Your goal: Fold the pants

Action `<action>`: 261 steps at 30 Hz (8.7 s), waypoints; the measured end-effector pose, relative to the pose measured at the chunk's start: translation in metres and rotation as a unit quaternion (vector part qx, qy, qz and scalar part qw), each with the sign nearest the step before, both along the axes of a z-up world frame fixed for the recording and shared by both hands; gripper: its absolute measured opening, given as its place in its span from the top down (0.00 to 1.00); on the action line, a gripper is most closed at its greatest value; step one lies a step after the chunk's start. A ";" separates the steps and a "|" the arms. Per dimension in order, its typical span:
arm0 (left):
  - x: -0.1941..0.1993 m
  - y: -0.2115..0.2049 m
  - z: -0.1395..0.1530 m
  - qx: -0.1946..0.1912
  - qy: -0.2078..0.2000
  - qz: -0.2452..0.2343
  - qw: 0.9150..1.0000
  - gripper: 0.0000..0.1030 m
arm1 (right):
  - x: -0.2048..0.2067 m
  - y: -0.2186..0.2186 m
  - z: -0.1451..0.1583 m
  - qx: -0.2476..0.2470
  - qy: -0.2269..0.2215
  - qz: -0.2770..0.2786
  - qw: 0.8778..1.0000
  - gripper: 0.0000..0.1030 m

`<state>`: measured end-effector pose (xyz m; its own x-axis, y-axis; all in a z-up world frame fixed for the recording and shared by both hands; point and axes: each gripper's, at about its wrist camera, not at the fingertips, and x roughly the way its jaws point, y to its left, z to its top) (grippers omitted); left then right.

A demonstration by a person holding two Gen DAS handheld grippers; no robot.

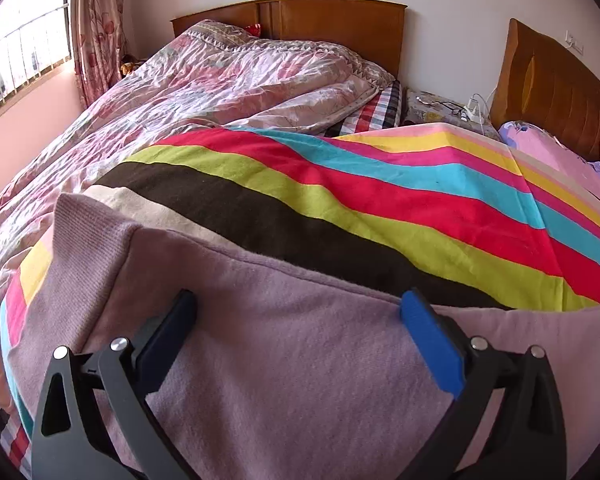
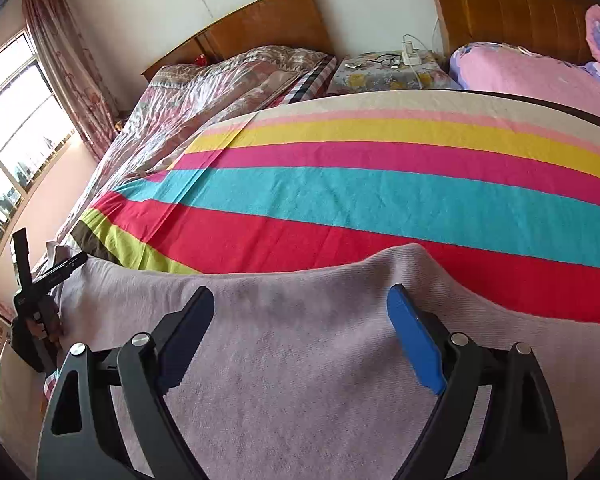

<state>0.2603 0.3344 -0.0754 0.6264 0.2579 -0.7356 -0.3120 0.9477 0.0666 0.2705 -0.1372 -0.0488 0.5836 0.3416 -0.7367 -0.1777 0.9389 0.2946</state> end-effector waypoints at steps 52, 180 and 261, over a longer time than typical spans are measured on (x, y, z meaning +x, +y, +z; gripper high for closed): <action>-0.024 -0.452 -0.013 -0.025 0.047 -0.389 0.920 0.01 | -0.162 -0.374 -0.005 0.107 -0.027 -0.110 0.988 0.37; -0.140 -0.085 0.044 -0.112 -0.081 -0.098 0.986 0.01 | -0.190 0.057 0.014 -0.145 -0.070 0.121 0.979 0.11; -0.154 -0.202 -0.014 -0.022 0.018 -0.168 0.985 0.01 | -0.243 -0.094 -0.036 -0.108 -0.041 -0.017 0.993 0.05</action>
